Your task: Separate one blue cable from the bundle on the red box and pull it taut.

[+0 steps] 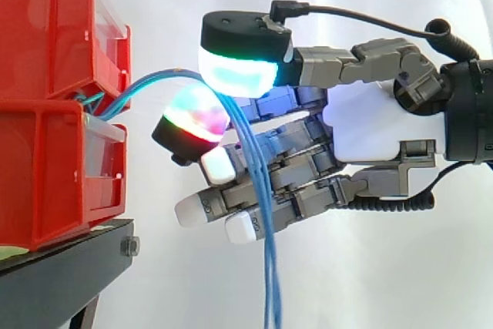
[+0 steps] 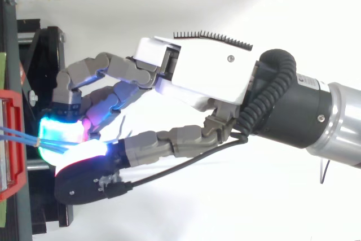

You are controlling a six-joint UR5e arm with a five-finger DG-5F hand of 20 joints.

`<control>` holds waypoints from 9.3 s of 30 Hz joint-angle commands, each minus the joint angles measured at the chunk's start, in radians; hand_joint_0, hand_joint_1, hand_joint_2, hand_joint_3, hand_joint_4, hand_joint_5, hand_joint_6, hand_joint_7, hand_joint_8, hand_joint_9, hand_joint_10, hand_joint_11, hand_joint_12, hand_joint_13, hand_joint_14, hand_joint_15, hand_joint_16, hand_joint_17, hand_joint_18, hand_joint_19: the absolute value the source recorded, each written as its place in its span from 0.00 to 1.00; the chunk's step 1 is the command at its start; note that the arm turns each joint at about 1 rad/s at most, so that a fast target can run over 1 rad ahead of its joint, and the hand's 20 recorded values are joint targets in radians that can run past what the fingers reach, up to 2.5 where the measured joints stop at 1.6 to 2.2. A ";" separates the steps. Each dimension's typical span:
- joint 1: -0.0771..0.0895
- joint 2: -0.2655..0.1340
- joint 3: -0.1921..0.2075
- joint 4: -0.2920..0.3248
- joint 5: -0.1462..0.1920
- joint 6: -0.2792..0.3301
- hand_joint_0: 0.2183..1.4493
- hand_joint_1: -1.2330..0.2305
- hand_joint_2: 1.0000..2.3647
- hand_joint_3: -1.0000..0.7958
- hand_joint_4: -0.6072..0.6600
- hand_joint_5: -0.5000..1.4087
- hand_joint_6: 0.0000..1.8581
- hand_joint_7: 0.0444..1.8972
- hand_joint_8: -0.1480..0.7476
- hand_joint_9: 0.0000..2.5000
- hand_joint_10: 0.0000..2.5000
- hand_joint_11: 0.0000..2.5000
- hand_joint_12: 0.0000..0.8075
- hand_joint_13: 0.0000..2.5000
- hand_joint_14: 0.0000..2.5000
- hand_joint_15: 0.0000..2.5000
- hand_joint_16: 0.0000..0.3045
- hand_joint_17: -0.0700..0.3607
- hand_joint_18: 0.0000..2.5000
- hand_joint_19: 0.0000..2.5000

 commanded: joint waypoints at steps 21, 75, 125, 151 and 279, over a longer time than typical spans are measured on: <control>-0.002 -0.005 0.002 -0.004 0.000 0.011 0.23 0.38 0.00 0.28 0.63 0.20 0.40 0.55 0.59 0.37 0.00 0.23 0.52 0.27 0.00 0.11 0.17 0.43 0.28 0.14; -0.002 -0.029 0.057 -0.062 -0.025 0.050 0.23 0.37 0.00 0.28 0.61 0.19 0.47 0.57 0.59 0.39 0.01 0.25 0.52 0.28 0.00 0.11 0.17 0.43 0.30 0.14; -0.002 -0.028 0.059 -0.071 -0.026 0.048 0.30 0.30 0.01 0.53 0.57 0.19 0.48 0.61 0.62 0.38 0.00 0.25 0.55 0.28 0.00 0.11 0.18 0.45 0.30 0.13; -0.002 -0.028 0.059 -0.071 -0.026 0.048 0.25 0.25 0.00 0.28 0.58 0.18 0.48 0.57 0.56 0.37 0.01 0.25 0.50 0.27 0.00 0.10 0.16 0.41 0.29 0.13; 0.007 0.052 -0.027 -0.326 -0.032 0.019 0.32 0.31 0.00 0.60 0.41 0.20 0.50 0.63 0.58 0.44 0.00 0.26 0.56 0.32 0.00 0.12 0.19 0.46 0.36 0.13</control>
